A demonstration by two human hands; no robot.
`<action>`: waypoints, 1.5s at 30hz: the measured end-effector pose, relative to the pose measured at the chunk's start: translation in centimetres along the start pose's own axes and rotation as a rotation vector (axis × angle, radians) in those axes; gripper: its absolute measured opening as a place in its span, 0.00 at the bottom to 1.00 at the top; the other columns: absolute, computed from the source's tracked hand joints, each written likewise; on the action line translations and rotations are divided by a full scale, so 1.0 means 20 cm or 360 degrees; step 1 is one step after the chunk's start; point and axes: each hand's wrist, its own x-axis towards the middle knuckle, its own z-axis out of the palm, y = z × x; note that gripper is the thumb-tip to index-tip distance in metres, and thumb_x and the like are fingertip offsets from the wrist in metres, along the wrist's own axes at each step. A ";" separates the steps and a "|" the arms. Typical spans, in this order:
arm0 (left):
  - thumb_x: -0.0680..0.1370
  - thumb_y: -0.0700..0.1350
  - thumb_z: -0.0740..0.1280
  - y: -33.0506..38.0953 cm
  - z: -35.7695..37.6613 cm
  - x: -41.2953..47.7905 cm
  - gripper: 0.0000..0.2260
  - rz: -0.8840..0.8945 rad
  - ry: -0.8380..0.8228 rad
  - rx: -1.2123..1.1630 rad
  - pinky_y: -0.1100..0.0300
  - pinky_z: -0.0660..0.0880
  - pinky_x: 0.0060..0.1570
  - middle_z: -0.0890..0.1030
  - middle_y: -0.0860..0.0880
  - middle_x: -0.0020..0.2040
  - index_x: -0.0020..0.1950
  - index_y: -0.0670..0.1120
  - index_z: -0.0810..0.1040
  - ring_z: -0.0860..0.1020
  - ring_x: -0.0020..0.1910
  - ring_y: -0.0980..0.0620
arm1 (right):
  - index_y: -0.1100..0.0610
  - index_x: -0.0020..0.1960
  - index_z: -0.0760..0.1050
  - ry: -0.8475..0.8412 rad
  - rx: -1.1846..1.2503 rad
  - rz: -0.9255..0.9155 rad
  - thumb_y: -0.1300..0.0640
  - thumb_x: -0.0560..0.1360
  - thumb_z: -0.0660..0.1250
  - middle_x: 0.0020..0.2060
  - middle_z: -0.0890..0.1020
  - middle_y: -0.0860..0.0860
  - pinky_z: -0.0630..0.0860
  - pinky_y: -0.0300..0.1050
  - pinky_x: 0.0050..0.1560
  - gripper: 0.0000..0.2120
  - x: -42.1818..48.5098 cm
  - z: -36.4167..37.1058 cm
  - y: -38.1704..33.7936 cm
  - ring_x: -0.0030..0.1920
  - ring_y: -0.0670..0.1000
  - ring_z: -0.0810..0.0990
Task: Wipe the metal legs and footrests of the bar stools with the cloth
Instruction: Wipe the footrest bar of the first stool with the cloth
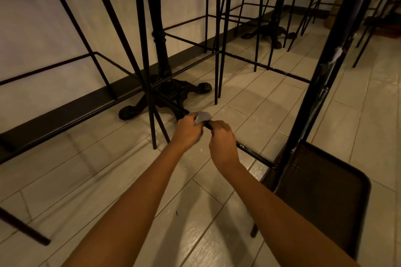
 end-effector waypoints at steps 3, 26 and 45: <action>0.80 0.42 0.59 0.03 -0.04 -0.01 0.14 -0.0063 0.0042 -0.0114 0.68 0.66 0.46 0.78 0.40 0.59 0.64 0.40 0.74 0.75 0.58 0.43 | 0.63 0.63 0.71 0.0003 0.0015 0.0006 0.74 0.74 0.57 0.57 0.77 0.60 0.69 0.43 0.59 0.20 0.00 0.00 0.00 0.59 0.57 0.73; 0.75 0.59 0.53 -0.02 -0.04 0.05 0.22 -0.0140 -0.0125 0.0171 0.49 0.71 0.55 0.74 0.41 0.60 0.57 0.46 0.76 0.72 0.58 0.45 | 0.52 0.68 0.64 -0.0037 0.0028 -0.0050 0.55 0.78 0.57 0.62 0.75 0.52 0.69 0.59 0.63 0.19 0.03 0.02 -0.03 0.61 0.53 0.75; 0.83 0.43 0.49 -0.22 -0.16 0.21 0.20 0.0361 -0.0106 0.1119 0.52 0.46 0.73 0.57 0.48 0.76 0.75 0.46 0.56 0.49 0.76 0.47 | 0.61 0.73 0.52 -0.0166 -0.0721 -0.0391 0.65 0.74 0.60 0.72 0.58 0.59 0.56 0.52 0.72 0.31 0.09 0.12 -0.10 0.72 0.59 0.56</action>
